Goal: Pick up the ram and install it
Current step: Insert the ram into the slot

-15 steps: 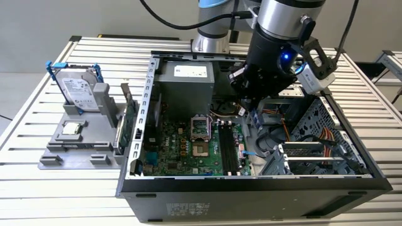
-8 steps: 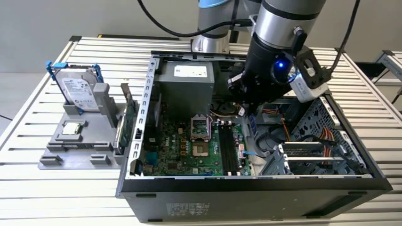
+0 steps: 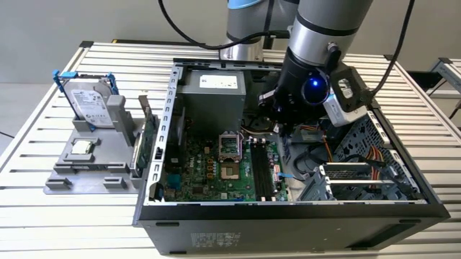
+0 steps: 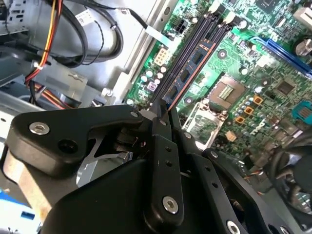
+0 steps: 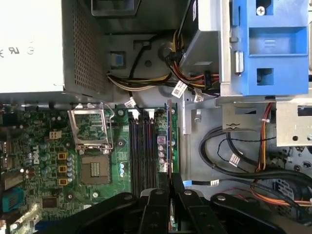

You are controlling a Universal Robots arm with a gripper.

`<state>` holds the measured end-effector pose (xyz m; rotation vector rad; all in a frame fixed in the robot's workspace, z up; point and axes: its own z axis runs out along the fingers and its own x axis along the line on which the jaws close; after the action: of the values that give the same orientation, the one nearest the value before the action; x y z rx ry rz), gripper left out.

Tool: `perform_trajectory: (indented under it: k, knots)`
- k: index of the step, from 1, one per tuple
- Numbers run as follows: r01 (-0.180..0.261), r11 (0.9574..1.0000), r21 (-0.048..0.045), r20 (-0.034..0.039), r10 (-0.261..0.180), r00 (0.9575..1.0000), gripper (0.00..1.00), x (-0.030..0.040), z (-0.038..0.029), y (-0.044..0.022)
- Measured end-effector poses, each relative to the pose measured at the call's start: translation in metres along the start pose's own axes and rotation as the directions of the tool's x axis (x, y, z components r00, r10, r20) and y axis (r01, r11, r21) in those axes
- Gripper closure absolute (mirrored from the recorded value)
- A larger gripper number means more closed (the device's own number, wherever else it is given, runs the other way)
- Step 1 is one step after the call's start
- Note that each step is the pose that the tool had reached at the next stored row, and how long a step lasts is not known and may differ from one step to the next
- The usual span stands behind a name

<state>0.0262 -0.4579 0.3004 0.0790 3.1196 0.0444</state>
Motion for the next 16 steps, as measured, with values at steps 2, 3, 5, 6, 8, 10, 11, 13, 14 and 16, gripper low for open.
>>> perform_trajectory:
  k: [2,3,5,6,8,10,11,13,14,16]
  knots:
    - [-0.001,1.0,0.0005,0.0,0.001,1.0,1.0,0.0003,0.0027,-0.0001]
    - [-0.001,1.0,0.0016,0.0,0.001,1.0,1.0,0.0003,0.0027,-0.0001]
    - [-0.001,1.0,0.003,0.0001,0.001,1.0,1.0,0.0003,0.0027,-0.0001]
    - [-0.001,1.0,0.003,0.0006,0.001,1.0,1.0,0.0003,0.0038,-0.0001]
    - [-0.003,1.0,0.003,0.0007,0.003,1.0,1.0,0.0004,0.0074,0.0002]
    - [-0.003,1.0,0.0029,0.0007,0.003,1.0,1.0,0.0005,0.0112,0.0002]
    - [-0.003,1.0,0.003,0.0007,0.003,1.0,1.0,0.0005,0.013,0.0001]
    - [-0.003,1.0,0.0031,0.0007,0.003,1.0,1.0,0.0008,0.0167,0.0]
    - [-0.003,1.0,0.003,0.0007,0.003,1.0,1.0,0.001,0.0184,-0.0001]
    - [0.008,1.0,0.0028,0.0004,-0.008,1.0,1.0,0.0017,0.022,-0.0002]
